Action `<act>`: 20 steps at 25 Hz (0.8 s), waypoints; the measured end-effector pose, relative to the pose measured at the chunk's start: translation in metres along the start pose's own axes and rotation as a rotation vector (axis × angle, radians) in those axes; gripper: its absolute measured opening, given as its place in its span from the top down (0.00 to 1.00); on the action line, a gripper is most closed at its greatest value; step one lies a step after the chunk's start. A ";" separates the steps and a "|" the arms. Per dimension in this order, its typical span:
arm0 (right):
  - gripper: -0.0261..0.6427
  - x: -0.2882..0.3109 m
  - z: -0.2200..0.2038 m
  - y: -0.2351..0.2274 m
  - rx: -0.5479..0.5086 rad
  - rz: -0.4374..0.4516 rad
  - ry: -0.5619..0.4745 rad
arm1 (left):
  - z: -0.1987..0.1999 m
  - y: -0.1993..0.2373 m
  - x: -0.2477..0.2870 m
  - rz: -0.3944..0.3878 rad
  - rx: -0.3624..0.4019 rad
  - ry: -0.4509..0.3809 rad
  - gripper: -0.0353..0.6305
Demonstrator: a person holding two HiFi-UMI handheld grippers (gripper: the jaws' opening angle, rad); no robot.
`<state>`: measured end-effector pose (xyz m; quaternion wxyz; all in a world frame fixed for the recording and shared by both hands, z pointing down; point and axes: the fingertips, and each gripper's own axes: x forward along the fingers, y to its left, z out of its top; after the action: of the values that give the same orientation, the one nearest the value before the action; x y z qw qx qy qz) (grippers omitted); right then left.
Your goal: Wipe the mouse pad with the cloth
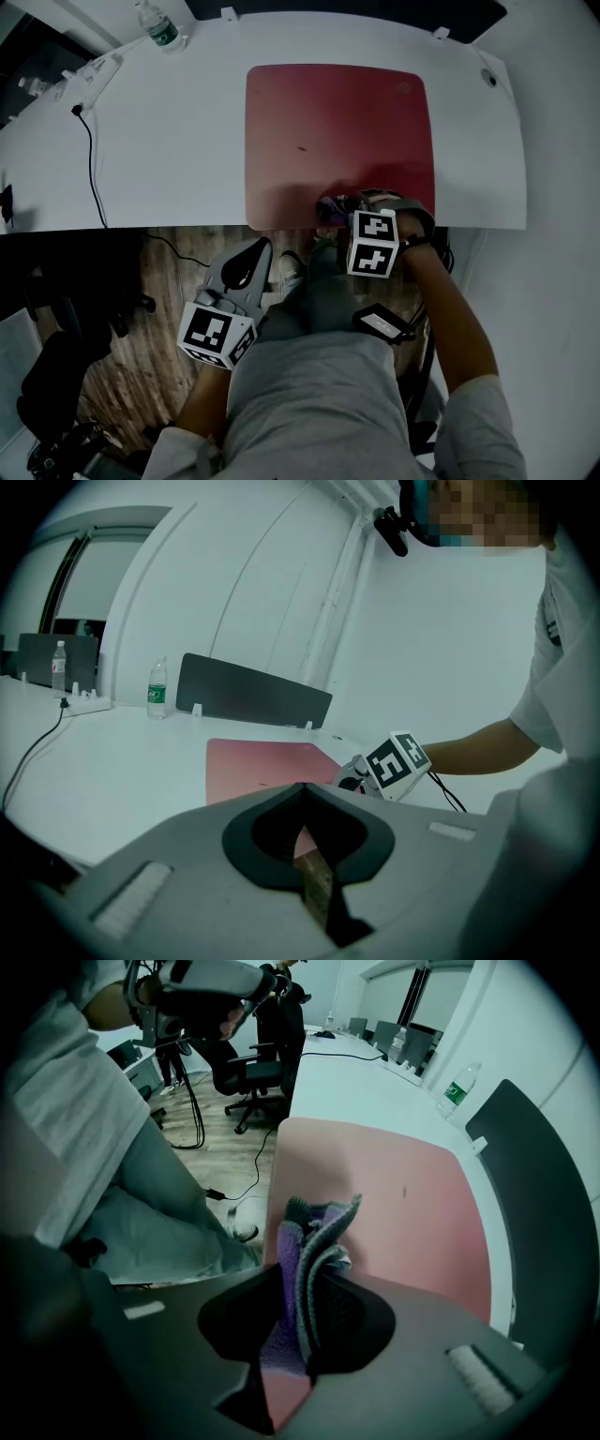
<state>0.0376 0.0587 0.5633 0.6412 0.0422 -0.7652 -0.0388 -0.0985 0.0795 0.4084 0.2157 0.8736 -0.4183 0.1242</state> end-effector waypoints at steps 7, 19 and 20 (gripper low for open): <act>0.83 -0.003 -0.001 0.029 0.026 0.002 -0.004 | -0.004 -0.016 -0.006 -0.028 0.018 -0.011 0.92; 0.83 -0.040 -0.039 -0.018 0.076 -0.076 0.008 | -0.001 -0.029 0.027 -0.079 0.016 0.022 0.92; 0.83 -0.041 -0.045 -0.026 0.082 -0.081 0.010 | 0.001 -0.029 0.033 -0.086 0.015 0.019 0.92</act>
<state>0.0894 0.0373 0.5281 0.6406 0.0995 -0.7607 -0.0330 -0.0550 0.0727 0.4125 0.2185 0.8910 -0.3774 0.1264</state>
